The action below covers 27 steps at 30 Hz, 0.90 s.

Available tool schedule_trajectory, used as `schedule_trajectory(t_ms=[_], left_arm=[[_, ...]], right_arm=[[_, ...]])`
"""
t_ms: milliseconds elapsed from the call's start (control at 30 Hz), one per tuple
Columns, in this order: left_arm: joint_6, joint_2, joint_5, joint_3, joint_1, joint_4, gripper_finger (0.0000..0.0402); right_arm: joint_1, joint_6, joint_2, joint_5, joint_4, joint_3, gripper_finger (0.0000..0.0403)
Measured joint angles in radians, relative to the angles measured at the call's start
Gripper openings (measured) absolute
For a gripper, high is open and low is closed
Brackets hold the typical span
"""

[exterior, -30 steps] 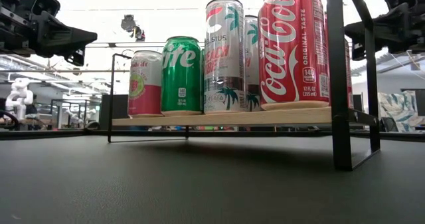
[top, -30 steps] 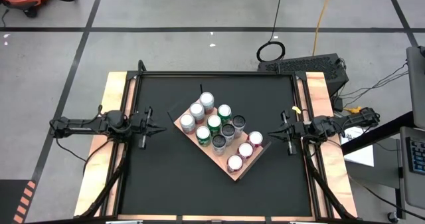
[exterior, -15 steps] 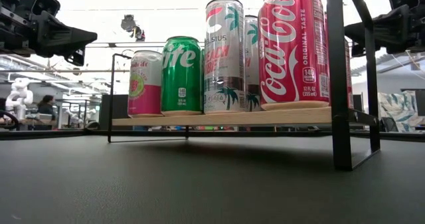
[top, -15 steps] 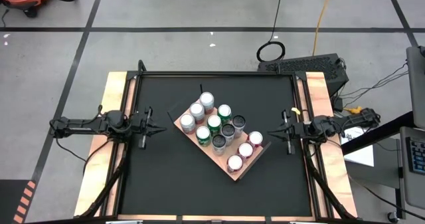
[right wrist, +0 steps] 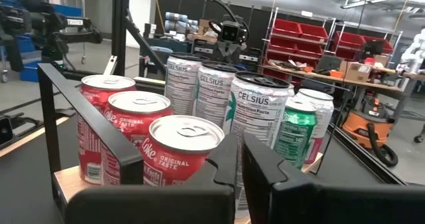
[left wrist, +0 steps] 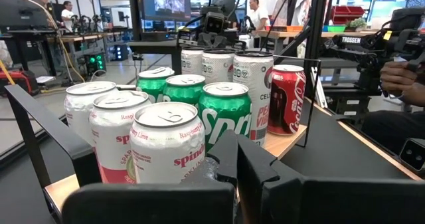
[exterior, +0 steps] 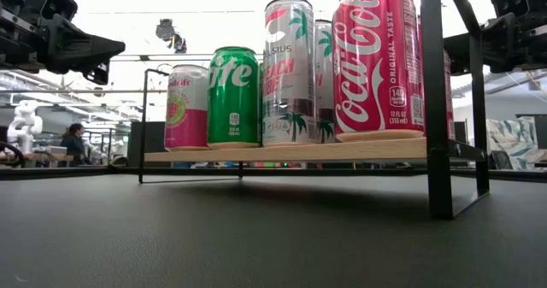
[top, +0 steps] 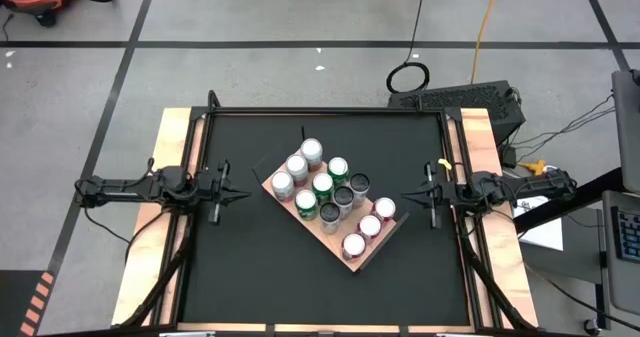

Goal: Place canned beverage on shelf
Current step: Return to Home Position

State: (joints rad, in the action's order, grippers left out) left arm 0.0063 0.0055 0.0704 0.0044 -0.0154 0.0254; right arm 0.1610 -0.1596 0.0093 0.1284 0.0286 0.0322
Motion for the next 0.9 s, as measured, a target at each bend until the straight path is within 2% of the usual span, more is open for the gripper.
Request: schedule_trajectory(t_ms=[900], left_arm=[[0.000,0.000,0.000,0.000,0.000,0.000,0.0000]], right_arm=[[-0.001,0.016,0.000,0.000,0.004,0.000,0.0000]])
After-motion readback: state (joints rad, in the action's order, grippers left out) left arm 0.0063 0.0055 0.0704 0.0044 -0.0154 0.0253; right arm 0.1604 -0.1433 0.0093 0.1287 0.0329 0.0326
